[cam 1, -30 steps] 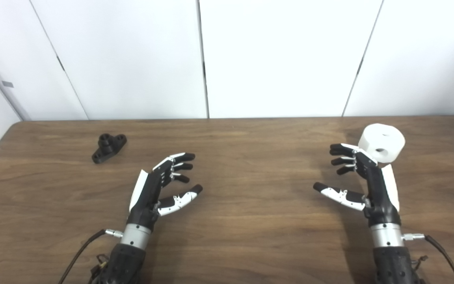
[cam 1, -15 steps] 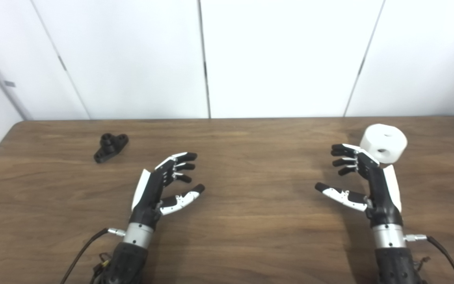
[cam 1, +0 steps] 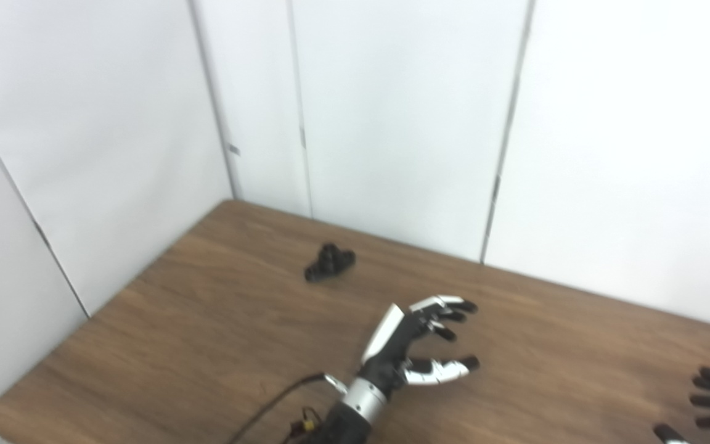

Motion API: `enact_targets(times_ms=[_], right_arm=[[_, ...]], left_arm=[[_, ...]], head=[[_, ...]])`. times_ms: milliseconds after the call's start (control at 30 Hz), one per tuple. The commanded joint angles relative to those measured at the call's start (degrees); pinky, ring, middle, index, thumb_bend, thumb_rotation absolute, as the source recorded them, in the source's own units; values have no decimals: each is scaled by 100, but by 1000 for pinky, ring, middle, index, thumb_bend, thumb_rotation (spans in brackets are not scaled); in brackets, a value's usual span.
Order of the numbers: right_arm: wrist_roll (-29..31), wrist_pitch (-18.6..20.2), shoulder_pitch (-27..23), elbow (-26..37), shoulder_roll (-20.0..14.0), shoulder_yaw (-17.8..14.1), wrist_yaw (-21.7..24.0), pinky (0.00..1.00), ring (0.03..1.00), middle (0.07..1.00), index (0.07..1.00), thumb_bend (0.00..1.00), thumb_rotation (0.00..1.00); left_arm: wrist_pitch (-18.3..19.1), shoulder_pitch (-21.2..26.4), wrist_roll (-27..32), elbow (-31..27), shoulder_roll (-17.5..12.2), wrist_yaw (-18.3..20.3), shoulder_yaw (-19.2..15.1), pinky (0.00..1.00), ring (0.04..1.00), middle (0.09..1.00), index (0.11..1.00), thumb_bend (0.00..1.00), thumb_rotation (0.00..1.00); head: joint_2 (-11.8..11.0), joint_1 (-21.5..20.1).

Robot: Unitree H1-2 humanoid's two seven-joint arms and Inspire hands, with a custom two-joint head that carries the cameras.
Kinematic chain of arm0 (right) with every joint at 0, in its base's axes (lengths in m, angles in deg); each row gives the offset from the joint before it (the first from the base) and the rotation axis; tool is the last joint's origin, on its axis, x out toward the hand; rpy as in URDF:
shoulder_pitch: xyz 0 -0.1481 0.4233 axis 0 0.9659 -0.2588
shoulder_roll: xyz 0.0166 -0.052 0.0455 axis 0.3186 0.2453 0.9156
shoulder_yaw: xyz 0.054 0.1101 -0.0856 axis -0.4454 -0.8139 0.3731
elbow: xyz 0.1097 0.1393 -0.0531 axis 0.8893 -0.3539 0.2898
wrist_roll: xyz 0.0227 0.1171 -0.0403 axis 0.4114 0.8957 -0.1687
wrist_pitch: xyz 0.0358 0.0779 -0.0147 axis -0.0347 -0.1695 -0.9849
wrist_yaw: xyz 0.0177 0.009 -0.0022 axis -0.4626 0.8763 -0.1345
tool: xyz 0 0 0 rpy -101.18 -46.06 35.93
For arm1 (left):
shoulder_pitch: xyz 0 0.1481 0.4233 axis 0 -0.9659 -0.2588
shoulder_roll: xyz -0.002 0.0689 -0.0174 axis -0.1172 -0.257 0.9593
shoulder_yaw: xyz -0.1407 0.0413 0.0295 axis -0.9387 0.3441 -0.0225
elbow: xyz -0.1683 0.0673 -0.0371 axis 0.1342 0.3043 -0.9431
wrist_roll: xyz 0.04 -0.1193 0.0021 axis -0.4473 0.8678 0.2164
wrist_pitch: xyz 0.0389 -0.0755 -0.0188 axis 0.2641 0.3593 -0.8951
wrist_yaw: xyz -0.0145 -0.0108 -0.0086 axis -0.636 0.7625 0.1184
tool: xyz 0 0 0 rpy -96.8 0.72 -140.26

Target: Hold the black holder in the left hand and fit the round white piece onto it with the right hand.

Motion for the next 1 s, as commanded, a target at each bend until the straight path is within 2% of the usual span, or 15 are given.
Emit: enact_targets(times_ms=[0,433,600,700,767,867,967], right_arm=[[-40,-13,60,48,-109,-86,17,472,621,684,694,515,0],[-26,22,97,180,-78,-89,65,467,615,682,687,510,0],[-12,106,109,283,-78,-109,120,464,610,679,679,509,0],[35,172,127,341,-79,-130,174,463,609,679,675,512,0],[59,217,138,390,-76,-142,209,466,609,680,676,511,0],[76,252,145,416,-76,-164,245,470,611,682,680,514,0],[74,256,145,426,-80,-170,267,477,615,684,684,514,0]], left_arm=[[-198,-81,-66,235,42,-123,40,665,788,827,740,607,0],[-104,-75,-19,90,18,-110,25,661,766,826,740,618,7],[-73,-4,155,-135,-47,-2,-30,593,752,793,739,643,0],[67,106,311,-301,-278,234,-51,564,732,771,732,692,0],[262,187,170,-464,-505,354,-60,539,706,763,735,718,0],[615,258,-138,-697,-747,382,-97,550,700,756,741,741,0],[711,358,-254,-777,-984,308,-217,571,705,755,735,766,0]], head=[[8,-7],[92,-30],[146,-4],[171,21],[180,39],[180,65],[193,76]])
